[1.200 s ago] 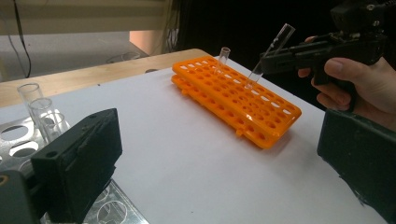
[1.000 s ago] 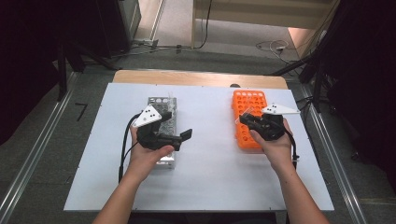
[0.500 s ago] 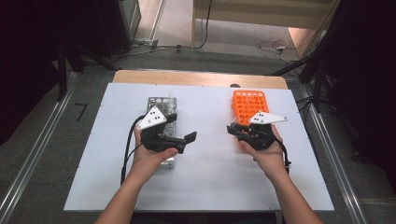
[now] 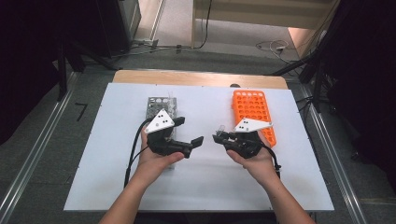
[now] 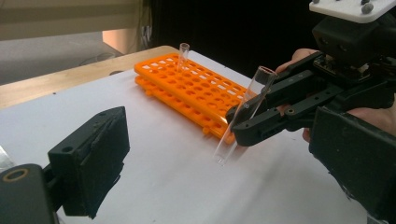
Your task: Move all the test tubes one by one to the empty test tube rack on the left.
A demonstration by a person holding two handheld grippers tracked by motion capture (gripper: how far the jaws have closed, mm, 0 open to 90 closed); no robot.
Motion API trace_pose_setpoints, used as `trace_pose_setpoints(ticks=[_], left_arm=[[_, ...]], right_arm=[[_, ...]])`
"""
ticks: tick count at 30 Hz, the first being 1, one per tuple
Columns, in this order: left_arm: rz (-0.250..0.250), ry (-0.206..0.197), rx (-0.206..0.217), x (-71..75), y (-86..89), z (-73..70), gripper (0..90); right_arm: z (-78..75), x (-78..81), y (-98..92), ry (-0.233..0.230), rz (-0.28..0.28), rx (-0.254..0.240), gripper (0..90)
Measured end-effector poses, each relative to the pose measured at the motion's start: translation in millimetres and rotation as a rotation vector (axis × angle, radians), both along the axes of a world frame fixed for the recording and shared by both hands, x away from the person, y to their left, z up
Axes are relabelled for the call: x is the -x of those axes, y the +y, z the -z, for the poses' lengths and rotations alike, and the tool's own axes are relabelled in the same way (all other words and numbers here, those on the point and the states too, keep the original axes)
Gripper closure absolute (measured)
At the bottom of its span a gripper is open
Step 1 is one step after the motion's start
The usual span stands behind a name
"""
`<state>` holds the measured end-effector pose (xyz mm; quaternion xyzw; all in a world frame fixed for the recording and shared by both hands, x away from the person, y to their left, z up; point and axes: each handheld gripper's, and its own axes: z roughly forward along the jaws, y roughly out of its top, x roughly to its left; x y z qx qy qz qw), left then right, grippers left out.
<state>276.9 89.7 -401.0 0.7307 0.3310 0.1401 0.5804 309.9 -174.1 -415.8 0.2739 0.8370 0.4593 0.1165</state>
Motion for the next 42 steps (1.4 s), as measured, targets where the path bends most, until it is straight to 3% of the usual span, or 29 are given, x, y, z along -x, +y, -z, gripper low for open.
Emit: trace_pose_setpoints(ticks=[15,26,42], left_arm=[[0.047,-0.005,-0.011,3.9,-12.6,1.7,17.8],[0.099,-0.033,-0.042,8.9,-21.8,3.6,47.5],[0.116,-0.048,-0.071,11.2,-27.2,4.7,67.3]], right_arm=[[1.3,13.0,20.6,0.005,-0.073,0.02,74.3],[1.3,20.1,31.2,0.009,-0.106,0.023,74.4],[0.9,22.2,34.6,0.019,-0.132,0.03,74.4]])
